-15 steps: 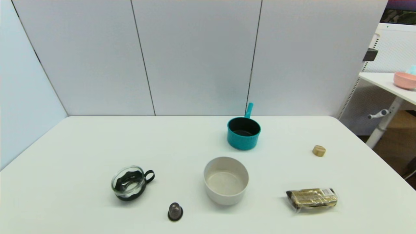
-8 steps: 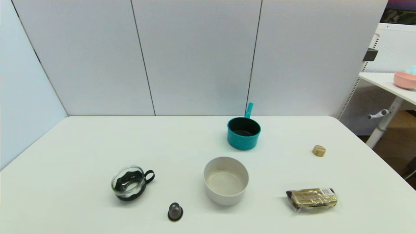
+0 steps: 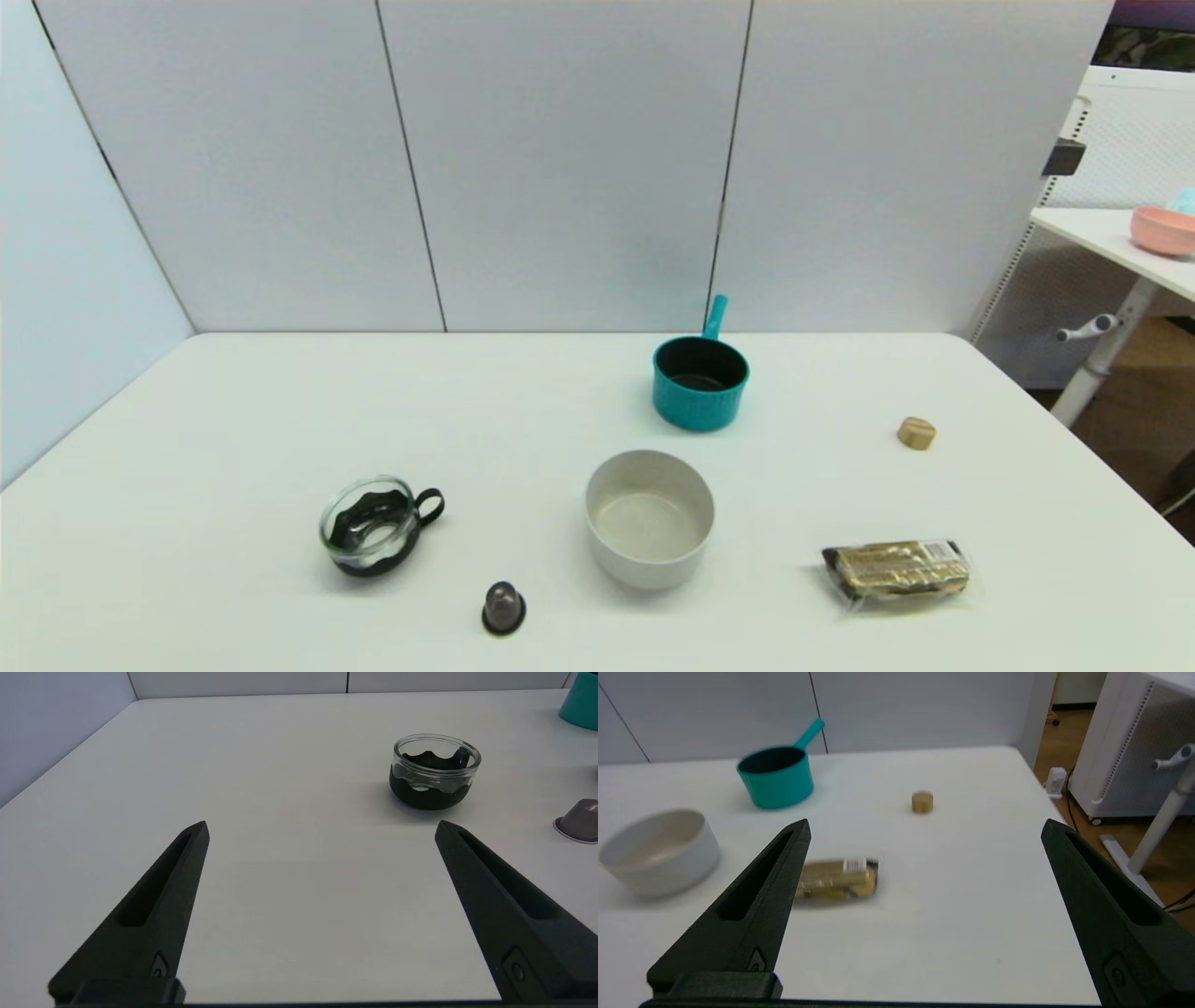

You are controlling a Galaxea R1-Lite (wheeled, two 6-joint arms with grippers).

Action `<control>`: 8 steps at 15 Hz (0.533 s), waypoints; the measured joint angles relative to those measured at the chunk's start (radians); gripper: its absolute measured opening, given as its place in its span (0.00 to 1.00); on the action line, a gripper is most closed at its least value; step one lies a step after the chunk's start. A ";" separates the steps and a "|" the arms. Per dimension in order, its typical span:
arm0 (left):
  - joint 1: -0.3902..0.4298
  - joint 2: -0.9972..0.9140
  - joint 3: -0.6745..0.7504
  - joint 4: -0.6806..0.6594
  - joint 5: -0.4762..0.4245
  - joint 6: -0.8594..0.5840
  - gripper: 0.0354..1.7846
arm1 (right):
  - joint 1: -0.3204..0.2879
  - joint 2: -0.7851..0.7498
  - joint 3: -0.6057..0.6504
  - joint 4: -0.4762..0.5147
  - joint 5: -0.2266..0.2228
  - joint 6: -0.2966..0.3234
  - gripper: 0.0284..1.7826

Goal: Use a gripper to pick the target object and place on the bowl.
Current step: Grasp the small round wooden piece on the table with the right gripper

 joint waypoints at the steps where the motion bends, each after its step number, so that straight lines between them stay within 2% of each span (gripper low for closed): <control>1: 0.000 0.000 0.000 0.000 0.000 0.000 0.96 | -0.001 0.061 -0.065 0.002 0.000 0.001 0.96; 8: 0.000 0.000 0.000 0.000 0.000 0.000 0.96 | 0.002 0.568 -0.550 0.014 0.002 0.002 0.96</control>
